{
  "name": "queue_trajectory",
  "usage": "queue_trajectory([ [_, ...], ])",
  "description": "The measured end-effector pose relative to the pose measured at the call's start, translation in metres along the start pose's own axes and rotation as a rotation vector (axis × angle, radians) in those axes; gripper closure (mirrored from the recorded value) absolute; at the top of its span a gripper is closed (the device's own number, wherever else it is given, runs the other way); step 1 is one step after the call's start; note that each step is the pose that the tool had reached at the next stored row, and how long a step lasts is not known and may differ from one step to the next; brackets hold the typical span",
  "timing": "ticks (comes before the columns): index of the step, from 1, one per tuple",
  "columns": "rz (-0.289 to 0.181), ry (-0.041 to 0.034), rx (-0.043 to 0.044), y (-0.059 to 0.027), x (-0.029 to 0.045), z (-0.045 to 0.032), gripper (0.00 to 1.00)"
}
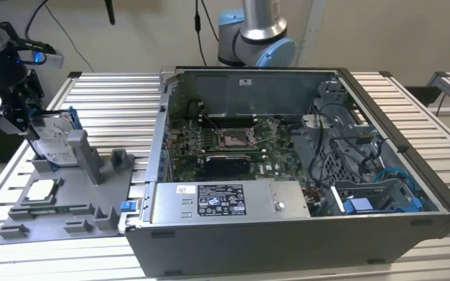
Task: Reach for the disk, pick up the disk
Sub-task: 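Pick up the disk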
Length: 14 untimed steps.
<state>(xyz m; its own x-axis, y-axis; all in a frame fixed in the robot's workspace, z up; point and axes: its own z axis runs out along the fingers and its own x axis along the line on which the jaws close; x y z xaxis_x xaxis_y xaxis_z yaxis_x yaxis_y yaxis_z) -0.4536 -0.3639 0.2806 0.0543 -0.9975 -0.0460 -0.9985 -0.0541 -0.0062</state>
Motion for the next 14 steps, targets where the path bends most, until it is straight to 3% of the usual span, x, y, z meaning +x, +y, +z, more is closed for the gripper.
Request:
queue_trajectory([
  [7, 0.0, 0.0001, -0.0001, -0.0001, 0.0005, 0.0116, 0.0],
  [14, 0.0, 0.0, -0.0001, -0.0001, 0.0006, 0.0133, 0.0],
])
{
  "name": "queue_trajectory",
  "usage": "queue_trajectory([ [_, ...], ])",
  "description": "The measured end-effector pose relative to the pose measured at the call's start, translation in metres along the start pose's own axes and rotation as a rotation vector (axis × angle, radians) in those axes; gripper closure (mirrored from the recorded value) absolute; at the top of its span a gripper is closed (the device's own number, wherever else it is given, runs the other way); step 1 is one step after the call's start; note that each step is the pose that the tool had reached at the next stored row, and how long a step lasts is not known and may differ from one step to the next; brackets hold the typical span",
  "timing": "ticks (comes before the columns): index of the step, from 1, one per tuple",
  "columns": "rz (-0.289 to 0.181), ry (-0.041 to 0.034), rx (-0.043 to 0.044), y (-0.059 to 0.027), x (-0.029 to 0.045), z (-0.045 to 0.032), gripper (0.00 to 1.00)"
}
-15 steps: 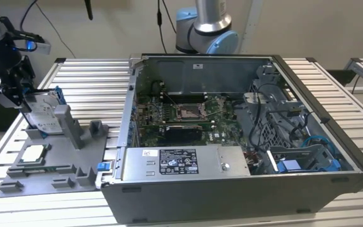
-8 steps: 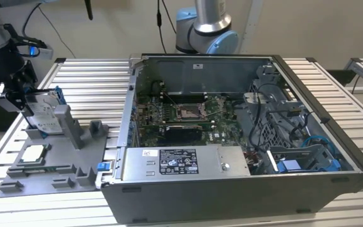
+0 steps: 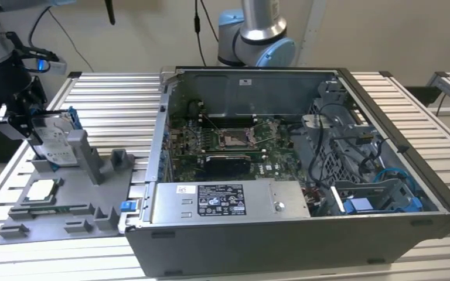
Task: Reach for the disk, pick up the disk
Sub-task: 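Pick up the disk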
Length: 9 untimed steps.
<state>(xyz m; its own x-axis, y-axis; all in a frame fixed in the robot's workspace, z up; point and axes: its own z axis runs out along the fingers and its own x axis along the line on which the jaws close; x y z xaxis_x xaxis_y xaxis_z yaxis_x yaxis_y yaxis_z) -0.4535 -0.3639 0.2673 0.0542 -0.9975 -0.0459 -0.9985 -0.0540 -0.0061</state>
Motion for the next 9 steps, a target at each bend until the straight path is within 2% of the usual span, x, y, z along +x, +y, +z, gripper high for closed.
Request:
queue_trajectory([
  [6, 0.0, 0.0, 0.0, 0.0, 0.0, 0.0, 0.0],
  [7, 0.0, 0.0, 0.0, 0.0, 0.0, 0.0001, 1.0],
  [9, 0.0, 0.0001, 0.0, 0.0, 0.0, 0.0001, 1.0],
])
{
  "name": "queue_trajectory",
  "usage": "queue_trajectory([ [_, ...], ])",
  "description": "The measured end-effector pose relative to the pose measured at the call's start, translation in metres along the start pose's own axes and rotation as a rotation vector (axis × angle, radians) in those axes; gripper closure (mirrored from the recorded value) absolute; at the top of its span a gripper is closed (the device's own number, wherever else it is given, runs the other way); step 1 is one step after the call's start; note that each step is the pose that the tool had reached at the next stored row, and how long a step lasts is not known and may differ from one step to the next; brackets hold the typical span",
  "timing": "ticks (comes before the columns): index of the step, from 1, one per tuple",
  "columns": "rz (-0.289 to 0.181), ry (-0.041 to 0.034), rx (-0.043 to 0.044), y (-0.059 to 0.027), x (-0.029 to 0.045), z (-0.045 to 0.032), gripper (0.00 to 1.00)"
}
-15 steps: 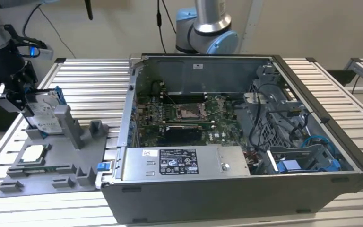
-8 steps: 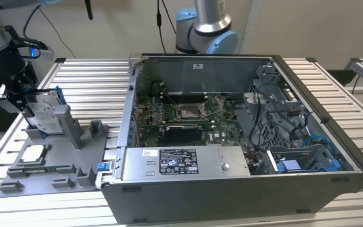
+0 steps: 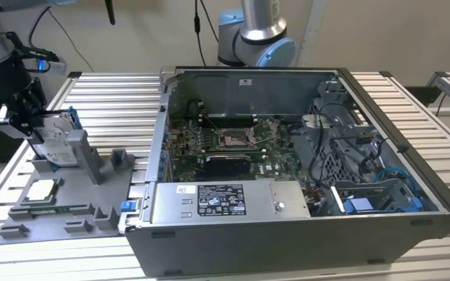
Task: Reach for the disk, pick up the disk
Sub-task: 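Pick up the disk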
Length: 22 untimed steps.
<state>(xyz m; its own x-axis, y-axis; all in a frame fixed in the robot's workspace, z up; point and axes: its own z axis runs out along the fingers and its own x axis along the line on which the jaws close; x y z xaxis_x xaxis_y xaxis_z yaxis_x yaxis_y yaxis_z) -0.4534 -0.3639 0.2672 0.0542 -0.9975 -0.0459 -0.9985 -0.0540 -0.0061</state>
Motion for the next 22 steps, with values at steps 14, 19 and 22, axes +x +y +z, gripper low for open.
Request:
queue_trajectory([
  [14, 0.0, 0.0, -0.0022, 0.0, -0.0001, 0.0, 1.0],
  [19, 0.0, -0.0001, -0.0041, 0.0, 0.0, 0.0, 1.0],
  [22, 0.0, -0.0002, -0.0052, 0.0, -0.0001, 0.0, 1.0],
])
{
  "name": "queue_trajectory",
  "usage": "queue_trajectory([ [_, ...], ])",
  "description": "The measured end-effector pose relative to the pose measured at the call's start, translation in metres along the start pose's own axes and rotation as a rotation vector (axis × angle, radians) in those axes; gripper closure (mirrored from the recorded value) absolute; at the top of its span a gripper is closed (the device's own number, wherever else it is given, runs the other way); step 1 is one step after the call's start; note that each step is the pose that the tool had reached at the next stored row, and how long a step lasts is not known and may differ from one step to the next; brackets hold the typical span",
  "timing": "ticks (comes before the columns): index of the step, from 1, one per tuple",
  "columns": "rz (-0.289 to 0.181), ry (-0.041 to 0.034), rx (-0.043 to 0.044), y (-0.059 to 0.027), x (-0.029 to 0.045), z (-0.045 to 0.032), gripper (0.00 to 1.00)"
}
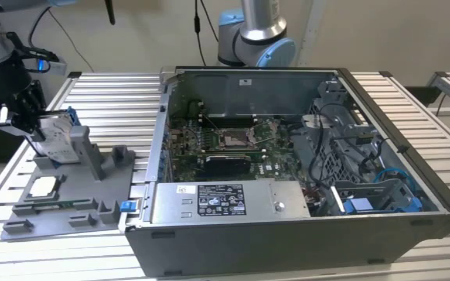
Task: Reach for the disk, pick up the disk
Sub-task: 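Pick up the disk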
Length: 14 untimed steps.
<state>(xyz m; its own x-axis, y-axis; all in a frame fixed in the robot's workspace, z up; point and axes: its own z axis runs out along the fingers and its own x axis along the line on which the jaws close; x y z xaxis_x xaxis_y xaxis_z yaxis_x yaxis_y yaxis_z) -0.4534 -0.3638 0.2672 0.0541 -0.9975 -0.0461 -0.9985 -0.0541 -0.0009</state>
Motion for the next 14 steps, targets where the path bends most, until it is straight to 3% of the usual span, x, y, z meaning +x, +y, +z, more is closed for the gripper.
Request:
queue_trajectory([
  [3, 0.0, 0.0015, -0.001, 0.0, -0.0001, 0.0, 1.0],
  [5, 0.0, 0.0204, -0.0021, -0.0001, -0.001, 0.0, 1.0],
  [8, 0.0, 0.0189, -0.0022, 0.0, -0.0011, 0.0, 1.0],
  [11, 0.0, 0.0252, -0.0023, 0.0, -0.0011, -0.0001, 1.0],
  [14, 0.0, 0.0256, -0.0025, 0.0, -0.0011, -0.0001, 1.0],
])
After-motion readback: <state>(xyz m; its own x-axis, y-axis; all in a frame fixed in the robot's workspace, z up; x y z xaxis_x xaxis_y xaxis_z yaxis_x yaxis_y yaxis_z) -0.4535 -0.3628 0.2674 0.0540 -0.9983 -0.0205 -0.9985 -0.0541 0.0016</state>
